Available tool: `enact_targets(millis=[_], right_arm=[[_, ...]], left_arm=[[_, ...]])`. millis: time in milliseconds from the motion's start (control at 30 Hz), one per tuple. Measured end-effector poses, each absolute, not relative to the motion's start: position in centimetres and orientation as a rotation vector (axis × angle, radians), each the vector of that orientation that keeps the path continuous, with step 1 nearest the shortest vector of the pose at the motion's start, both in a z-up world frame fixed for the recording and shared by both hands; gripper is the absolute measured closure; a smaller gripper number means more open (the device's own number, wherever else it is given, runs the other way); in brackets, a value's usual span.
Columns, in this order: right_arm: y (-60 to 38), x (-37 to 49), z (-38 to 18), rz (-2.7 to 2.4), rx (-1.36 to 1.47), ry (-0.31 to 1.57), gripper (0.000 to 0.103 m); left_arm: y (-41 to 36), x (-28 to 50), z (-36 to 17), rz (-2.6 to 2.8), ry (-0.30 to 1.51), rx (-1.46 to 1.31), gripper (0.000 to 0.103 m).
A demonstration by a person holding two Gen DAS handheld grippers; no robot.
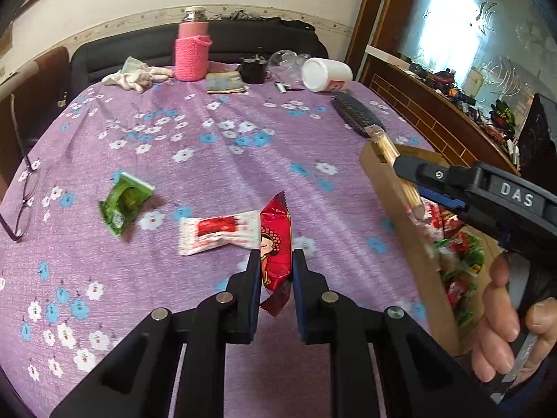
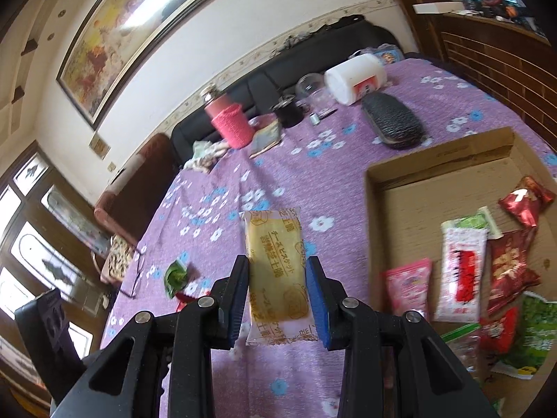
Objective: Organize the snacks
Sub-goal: 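Carry both packets over the cardboard box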
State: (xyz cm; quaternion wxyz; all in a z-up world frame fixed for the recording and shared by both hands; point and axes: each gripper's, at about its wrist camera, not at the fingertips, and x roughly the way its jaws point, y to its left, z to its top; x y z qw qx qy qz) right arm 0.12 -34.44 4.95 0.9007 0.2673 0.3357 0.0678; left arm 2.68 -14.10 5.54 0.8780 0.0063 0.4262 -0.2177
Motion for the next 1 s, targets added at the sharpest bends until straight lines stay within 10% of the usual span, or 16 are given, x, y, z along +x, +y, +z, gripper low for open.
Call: enact_targets(millis=[1000], right_arm=[[-48.2, -2.3, 3.1, -0.307, 0.695, 0.759, 0.068]], left_arm=[[-31.0, -3.1, 3.0, -0.755, 0.877, 0.189, 0.087]])
